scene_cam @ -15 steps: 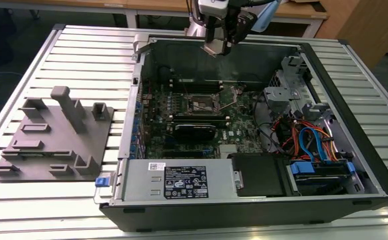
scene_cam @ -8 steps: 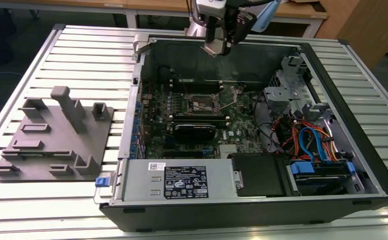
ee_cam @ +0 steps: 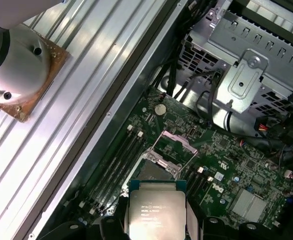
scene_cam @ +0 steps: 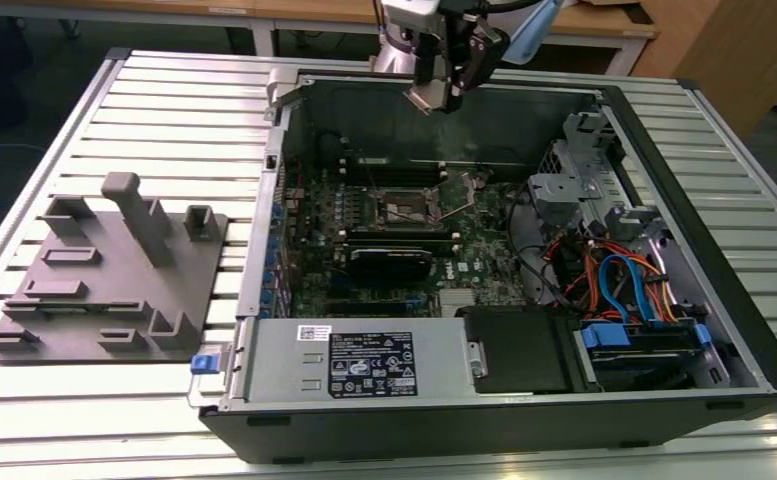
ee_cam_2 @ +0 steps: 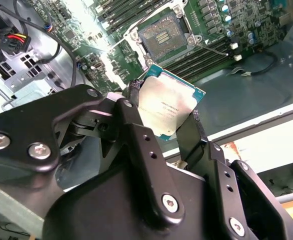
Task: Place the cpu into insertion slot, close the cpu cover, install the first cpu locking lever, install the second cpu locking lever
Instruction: 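Place the cpu into insertion slot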
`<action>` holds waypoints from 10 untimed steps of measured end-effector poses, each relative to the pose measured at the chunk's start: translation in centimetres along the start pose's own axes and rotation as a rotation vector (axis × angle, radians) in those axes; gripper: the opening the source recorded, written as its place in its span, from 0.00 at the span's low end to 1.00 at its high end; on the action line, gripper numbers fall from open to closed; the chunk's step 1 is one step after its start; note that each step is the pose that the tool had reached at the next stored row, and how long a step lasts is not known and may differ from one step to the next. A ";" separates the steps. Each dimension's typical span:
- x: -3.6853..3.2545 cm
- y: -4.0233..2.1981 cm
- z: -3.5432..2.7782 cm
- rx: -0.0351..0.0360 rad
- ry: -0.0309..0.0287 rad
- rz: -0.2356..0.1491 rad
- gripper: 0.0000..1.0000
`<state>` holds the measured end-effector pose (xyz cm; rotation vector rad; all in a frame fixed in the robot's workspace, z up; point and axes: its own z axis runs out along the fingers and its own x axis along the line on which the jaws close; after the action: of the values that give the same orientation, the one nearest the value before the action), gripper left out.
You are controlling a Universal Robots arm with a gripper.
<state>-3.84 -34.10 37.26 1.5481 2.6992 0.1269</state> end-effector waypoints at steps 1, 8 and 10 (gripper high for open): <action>0.00 0.00 0.00 0.0000 0.0000 0.001 0.54; 0.02 -0.03 0.00 0.0000 -0.0001 0.001 0.54; 0.02 -0.04 0.00 0.0000 -0.0001 0.001 0.54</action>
<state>-3.88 -34.10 37.26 1.5491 2.6985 0.1268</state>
